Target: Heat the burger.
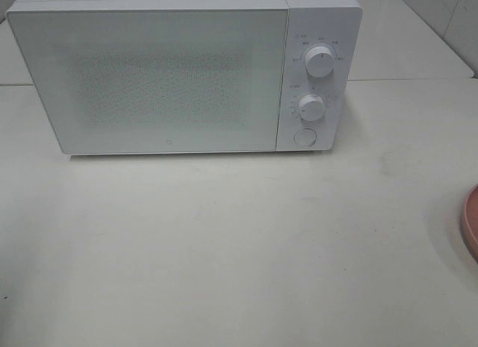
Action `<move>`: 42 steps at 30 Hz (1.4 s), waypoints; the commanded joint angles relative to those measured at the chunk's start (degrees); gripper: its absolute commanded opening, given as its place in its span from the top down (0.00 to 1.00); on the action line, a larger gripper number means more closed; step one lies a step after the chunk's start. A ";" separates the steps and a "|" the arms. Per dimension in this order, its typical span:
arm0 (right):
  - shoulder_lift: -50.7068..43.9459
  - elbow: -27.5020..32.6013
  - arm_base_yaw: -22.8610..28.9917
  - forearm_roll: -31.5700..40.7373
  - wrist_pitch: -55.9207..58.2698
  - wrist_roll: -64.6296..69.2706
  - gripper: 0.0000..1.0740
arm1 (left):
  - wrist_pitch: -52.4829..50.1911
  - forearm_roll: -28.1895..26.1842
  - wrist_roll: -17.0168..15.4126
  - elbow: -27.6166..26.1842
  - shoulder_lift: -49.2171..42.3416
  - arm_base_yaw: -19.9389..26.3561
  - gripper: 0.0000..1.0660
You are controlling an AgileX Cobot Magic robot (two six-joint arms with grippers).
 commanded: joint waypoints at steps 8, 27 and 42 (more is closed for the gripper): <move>-1.49 0.17 -0.17 -0.06 -0.34 -0.63 0.29 | 1.89 0.40 -0.92 3.04 -15.87 0.17 0.07; -1.49 0.17 -0.17 -0.06 -0.34 -0.63 0.29 | 1.72 -2.29 -1.20 3.15 -36.50 0.11 0.08; -1.49 0.17 -0.17 -0.11 -0.40 -0.63 0.29 | 1.72 -2.29 -1.15 3.15 -36.55 0.11 0.08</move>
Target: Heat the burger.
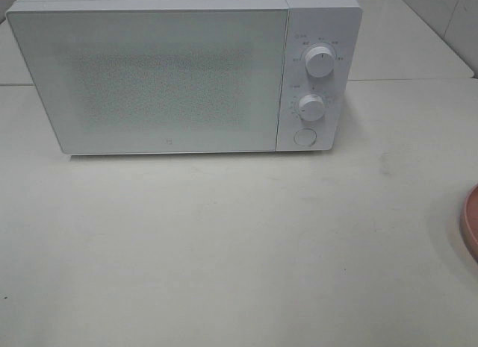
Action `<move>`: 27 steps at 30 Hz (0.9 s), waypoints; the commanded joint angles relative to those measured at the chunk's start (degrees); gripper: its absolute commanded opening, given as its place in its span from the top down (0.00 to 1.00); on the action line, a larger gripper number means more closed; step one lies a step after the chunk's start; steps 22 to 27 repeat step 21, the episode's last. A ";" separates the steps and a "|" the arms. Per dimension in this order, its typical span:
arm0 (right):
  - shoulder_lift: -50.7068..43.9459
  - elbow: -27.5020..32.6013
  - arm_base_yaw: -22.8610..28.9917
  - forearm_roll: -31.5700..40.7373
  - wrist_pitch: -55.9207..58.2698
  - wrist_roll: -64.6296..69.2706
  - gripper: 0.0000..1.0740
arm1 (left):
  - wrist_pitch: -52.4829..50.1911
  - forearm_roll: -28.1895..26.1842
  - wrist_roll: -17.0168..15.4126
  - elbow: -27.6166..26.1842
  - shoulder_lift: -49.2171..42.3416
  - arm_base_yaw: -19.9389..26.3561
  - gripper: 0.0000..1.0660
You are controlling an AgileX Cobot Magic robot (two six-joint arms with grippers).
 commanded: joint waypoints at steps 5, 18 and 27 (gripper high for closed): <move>-1.49 0.17 -0.17 -0.11 -0.40 -0.63 0.29 | -0.40 -0.57 -0.46 0.17 -1.72 0.11 0.08; -1.49 0.17 -0.17 -0.11 -0.40 -0.63 0.29 | -0.40 -0.57 -0.46 0.17 -1.72 0.11 0.08; -1.49 0.17 -0.17 -0.11 -0.40 -0.63 0.29 | -0.40 -0.57 -0.46 0.17 -1.72 0.11 0.08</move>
